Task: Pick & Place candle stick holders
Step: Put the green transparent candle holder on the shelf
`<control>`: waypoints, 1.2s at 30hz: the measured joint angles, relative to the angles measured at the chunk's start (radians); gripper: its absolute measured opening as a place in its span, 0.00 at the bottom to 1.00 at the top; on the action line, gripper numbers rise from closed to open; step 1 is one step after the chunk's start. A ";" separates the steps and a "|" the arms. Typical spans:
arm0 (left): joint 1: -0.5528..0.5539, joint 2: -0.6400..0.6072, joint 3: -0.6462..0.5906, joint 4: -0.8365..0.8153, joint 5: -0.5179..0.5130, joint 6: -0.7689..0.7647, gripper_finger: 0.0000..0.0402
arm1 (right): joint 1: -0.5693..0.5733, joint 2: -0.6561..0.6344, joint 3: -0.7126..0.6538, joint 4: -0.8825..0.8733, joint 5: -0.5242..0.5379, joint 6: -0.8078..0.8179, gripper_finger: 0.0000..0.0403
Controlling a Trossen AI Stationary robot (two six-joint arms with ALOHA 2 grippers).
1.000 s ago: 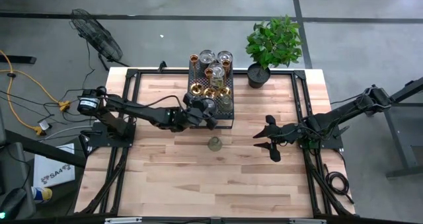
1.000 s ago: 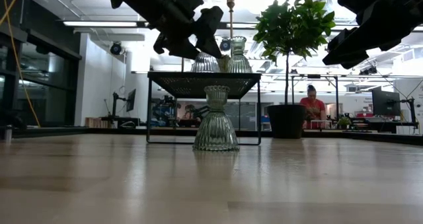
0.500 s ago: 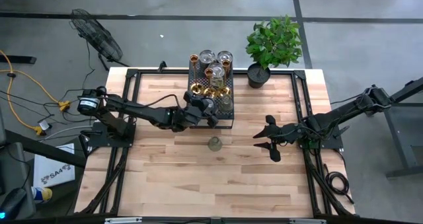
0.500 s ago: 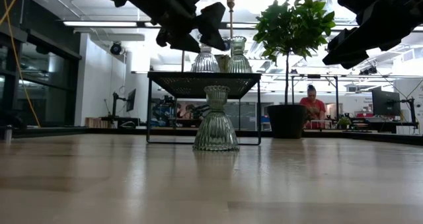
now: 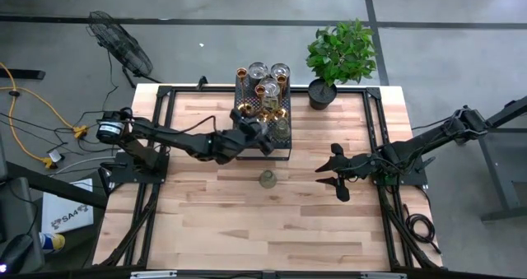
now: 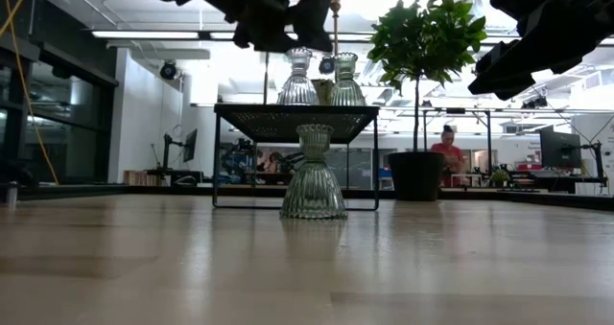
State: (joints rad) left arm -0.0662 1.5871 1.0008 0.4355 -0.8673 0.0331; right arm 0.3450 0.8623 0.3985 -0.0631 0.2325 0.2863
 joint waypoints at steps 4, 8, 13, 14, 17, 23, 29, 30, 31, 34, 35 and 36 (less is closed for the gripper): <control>-0.002 -0.023 0.000 0.030 -0.014 0.074 0.77 | 0.000 0.000 0.000 0.000 0.000 0.000 0.37; -0.024 -0.078 -0.015 0.033 -0.042 0.110 0.77 | 0.000 0.000 0.000 0.000 0.000 0.000 0.37; -0.081 -0.164 -0.088 0.033 -0.045 0.120 0.77 | 0.000 0.000 0.000 0.000 0.000 0.000 0.37; -0.096 -0.185 -0.111 0.034 -0.043 0.120 0.77 | 0.000 0.000 0.000 0.000 0.000 0.000 0.37; -0.143 -0.255 -0.188 0.038 -0.008 0.120 0.77 | 0.000 0.000 0.000 0.000 0.000 0.000 0.37; -0.232 -0.399 -0.366 0.035 0.148 0.117 0.77 | 0.000 0.000 0.000 0.000 0.000 0.000 0.37; -0.284 -0.436 -0.507 0.040 0.338 0.053 0.77 | 0.000 0.000 0.000 0.000 0.000 0.000 0.37; -0.290 -0.436 -0.529 0.040 0.358 0.033 0.77 | 0.000 0.000 0.000 0.000 0.000 0.000 0.37; -0.290 -0.427 -0.544 0.041 0.371 0.012 0.77 | 0.000 0.000 0.000 0.000 0.000 0.000 0.37; -0.288 -0.385 -0.580 0.038 0.414 -0.037 0.77 | 0.000 0.000 0.000 0.000 0.000 0.000 0.37; -0.288 -0.369 -0.586 0.038 0.433 -0.039 0.77 | 0.000 0.000 0.000 0.000 0.000 0.000 0.37; -0.288 -0.350 -0.587 0.044 0.457 -0.042 0.77 | 0.000 0.000 0.000 0.000 0.000 0.000 0.37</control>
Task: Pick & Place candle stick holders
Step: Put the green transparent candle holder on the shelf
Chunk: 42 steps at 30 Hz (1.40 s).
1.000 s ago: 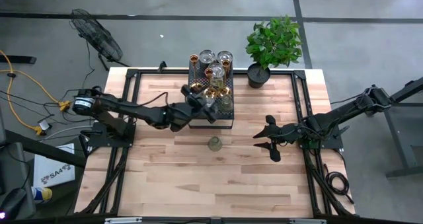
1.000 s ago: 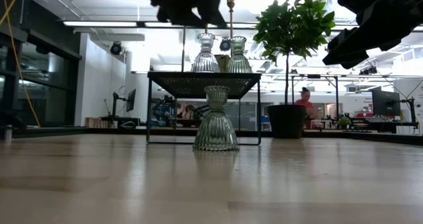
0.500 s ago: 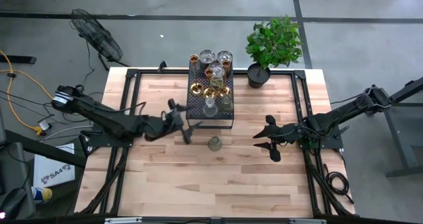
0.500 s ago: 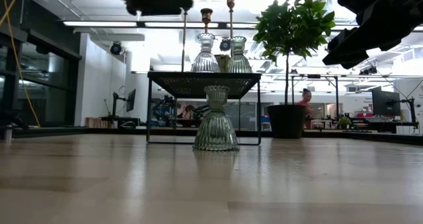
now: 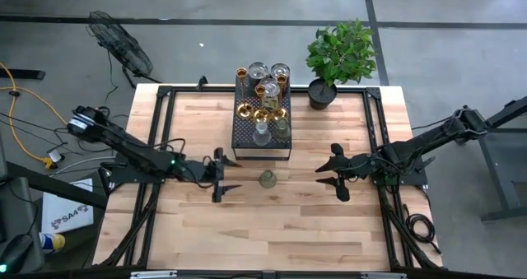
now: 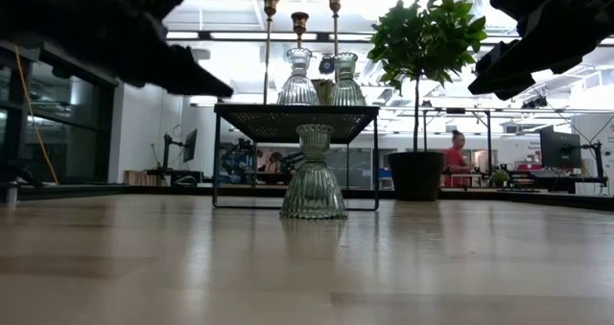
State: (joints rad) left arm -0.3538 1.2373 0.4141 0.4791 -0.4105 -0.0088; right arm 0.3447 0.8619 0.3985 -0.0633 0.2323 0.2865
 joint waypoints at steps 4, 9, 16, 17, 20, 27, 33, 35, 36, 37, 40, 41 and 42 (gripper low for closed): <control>-0.001 0.104 0.000 0.057 0.064 0.001 0.77 | 0.000 0.000 0.000 0.000 0.000 0.000 0.37; 0.000 0.265 0.000 0.255 0.054 0.003 0.77 | 0.000 0.000 0.000 0.000 0.000 0.000 0.37; 0.000 0.462 0.024 0.503 -0.028 -0.021 0.77 | 0.000 0.000 0.000 0.000 0.000 0.000 0.37; 0.000 0.481 0.031 0.515 -0.047 -0.024 0.77 | 0.000 0.000 0.000 0.000 0.000 0.000 0.37; 0.000 0.526 0.061 0.527 -0.093 -0.030 0.77 | 0.000 0.000 0.000 0.000 0.000 0.000 0.37; 0.004 0.618 0.118 0.567 -0.169 -0.075 0.77 | 0.000 0.000 0.000 0.000 0.000 0.000 0.37; 0.016 0.670 0.174 0.579 -0.169 -0.114 0.77 | 0.000 0.000 0.000 0.001 0.000 0.000 0.37; 0.022 0.678 0.186 0.575 -0.192 -0.127 0.77 | 0.000 0.000 0.000 0.000 0.000 0.000 0.37; 0.022 0.681 0.191 0.573 -0.207 -0.131 0.77 | 0.000 0.000 0.000 0.001 0.000 0.000 0.37; 0.022 0.681 0.196 0.573 -0.218 -0.136 0.77 | 0.000 0.000 0.000 0.000 0.000 0.000 0.37; 0.035 0.681 0.205 0.572 -0.230 -0.152 0.77 | 0.000 0.000 0.000 0.000 0.000 0.000 0.37; 0.039 0.681 0.208 0.567 -0.223 -0.159 0.77 | 0.000 0.000 0.000 0.000 0.000 0.000 0.37; 0.044 0.681 0.214 0.564 -0.214 -0.162 0.77 | 0.000 0.000 0.000 0.000 0.000 0.000 0.37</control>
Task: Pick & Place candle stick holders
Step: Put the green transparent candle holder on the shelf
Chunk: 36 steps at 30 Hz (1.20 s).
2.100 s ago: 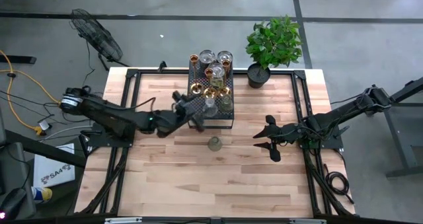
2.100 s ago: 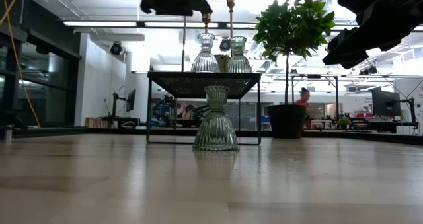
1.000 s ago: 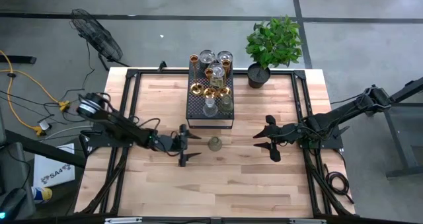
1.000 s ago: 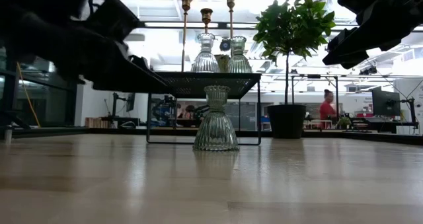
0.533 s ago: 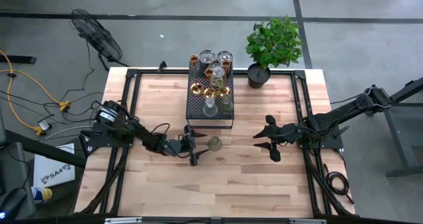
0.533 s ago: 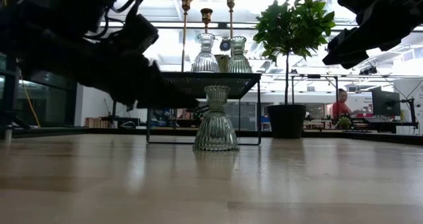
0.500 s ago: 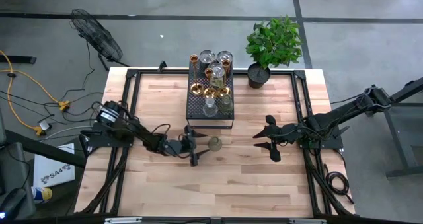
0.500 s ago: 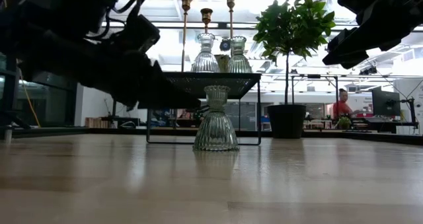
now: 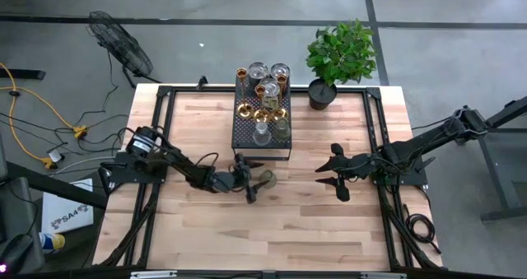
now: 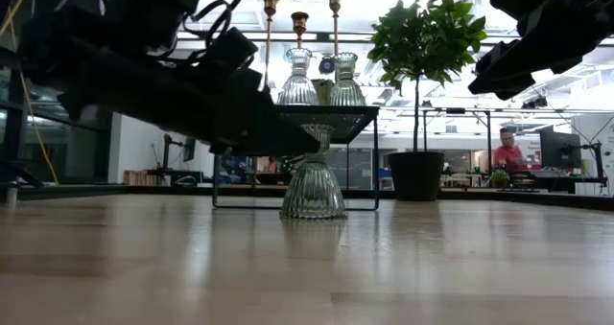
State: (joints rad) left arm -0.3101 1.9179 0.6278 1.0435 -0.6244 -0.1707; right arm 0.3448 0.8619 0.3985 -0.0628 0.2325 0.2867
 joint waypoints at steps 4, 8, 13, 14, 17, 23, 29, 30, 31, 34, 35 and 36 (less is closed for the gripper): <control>0.012 0.020 0.034 0.008 0.012 0.000 0.77 | 0.000 0.000 0.000 0.000 0.000 0.000 0.37; 0.016 0.062 0.064 0.007 0.061 0.001 0.77 | 0.000 0.000 0.000 0.000 0.000 0.000 0.37; 0.015 0.078 0.077 0.011 0.029 0.000 0.77 | 0.000 0.000 0.000 0.000 0.000 0.000 0.37; 0.016 0.078 0.080 0.012 0.017 0.000 0.77 | 0.000 0.000 0.000 0.000 0.000 0.000 0.37; 0.024 0.078 0.085 0.013 0.015 0.000 0.77 | 0.000 0.000 0.000 0.001 0.000 0.000 0.37; 0.025 0.078 0.086 0.010 0.017 0.000 0.77 | 0.000 0.000 0.000 0.000 0.000 0.000 0.37; 0.036 0.078 0.086 0.010 0.051 0.000 0.69 | 0.000 0.000 0.000 0.000 0.000 0.000 0.37; 0.037 0.078 0.086 0.010 0.053 0.000 0.67 | 0.000 0.000 0.000 0.000 0.000 0.000 0.37; 0.037 0.078 0.086 0.010 0.057 0.000 0.65 | 0.000 0.000 0.000 0.000 0.000 0.000 0.37; 0.037 0.078 0.086 0.010 0.058 0.000 0.60 | 0.000 0.000 0.000 0.000 0.000 0.000 0.37; 0.037 0.078 0.086 0.010 0.058 0.000 0.58 | 0.000 0.000 0.000 0.000 0.000 0.000 0.37; 0.037 0.078 0.086 0.010 0.058 0.000 0.56 | 0.000 0.000 0.000 0.000 0.000 0.000 0.37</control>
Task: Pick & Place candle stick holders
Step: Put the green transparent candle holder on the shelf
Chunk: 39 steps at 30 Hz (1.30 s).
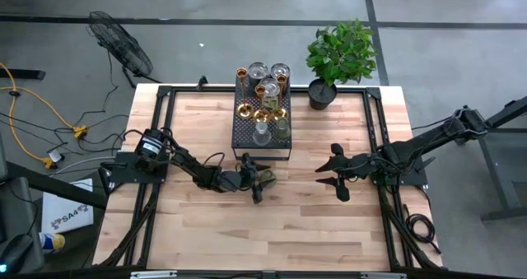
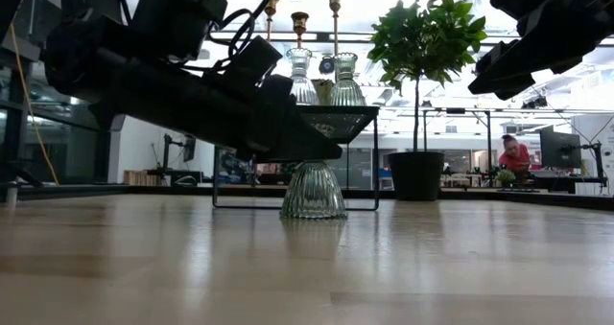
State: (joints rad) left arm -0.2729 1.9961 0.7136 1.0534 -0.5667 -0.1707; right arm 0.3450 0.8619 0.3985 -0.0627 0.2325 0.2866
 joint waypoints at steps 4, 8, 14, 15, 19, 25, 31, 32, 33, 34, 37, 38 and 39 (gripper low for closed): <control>0.000 0.000 0.000 0.000 0.000 0.000 0.50 | 0.000 0.000 0.000 0.000 0.000 0.000 0.37; 0.000 0.000 0.000 0.000 0.000 0.003 0.43 | 0.000 0.000 0.000 0.000 0.000 0.000 0.37; -0.002 0.000 0.000 -0.001 0.009 0.010 0.32 | 0.000 0.000 0.000 0.000 0.000 0.000 0.37; -0.002 0.000 0.000 -0.001 0.014 0.010 0.32 | 0.000 0.000 0.000 0.000 0.000 0.000 0.37; -0.005 -0.012 -0.012 -0.002 0.034 0.012 0.32 | 0.000 0.000 0.000 0.000 0.000 0.000 0.37; -0.033 -0.066 -0.052 0.000 0.014 0.015 0.34 | 0.000 0.000 0.000 0.000 0.000 0.000 0.37; -0.086 -0.180 -0.126 -0.003 -0.001 0.059 0.33 | 0.000 0.000 0.000 0.000 0.000 0.000 0.37; -0.096 -0.202 -0.138 0.000 -0.001 0.062 0.33 | 0.000 0.000 0.000 0.000 0.000 0.000 0.37; -0.106 -0.228 -0.155 0.001 -0.003 0.063 0.33 | 0.000 0.000 0.000 0.000 0.000 0.000 0.37; -0.118 -0.253 -0.172 -0.003 -0.014 0.064 0.33 | 0.000 0.000 0.000 0.000 0.000 0.000 0.37; -0.153 -0.332 -0.218 -0.011 -0.056 0.070 0.33 | 0.000 0.000 0.000 -0.001 0.000 0.000 0.37; -0.165 -0.360 -0.235 -0.010 -0.082 0.078 0.33 | 0.000 0.000 0.000 0.000 0.000 0.000 0.37; -0.177 -0.386 -0.247 -0.008 -0.104 0.091 0.33 | 0.000 0.000 0.000 0.000 0.000 0.000 0.37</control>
State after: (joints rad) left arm -0.4501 1.6102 0.4663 1.0450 -0.6711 -0.0799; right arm 0.3450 0.8619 0.3985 -0.0624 0.2325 0.2867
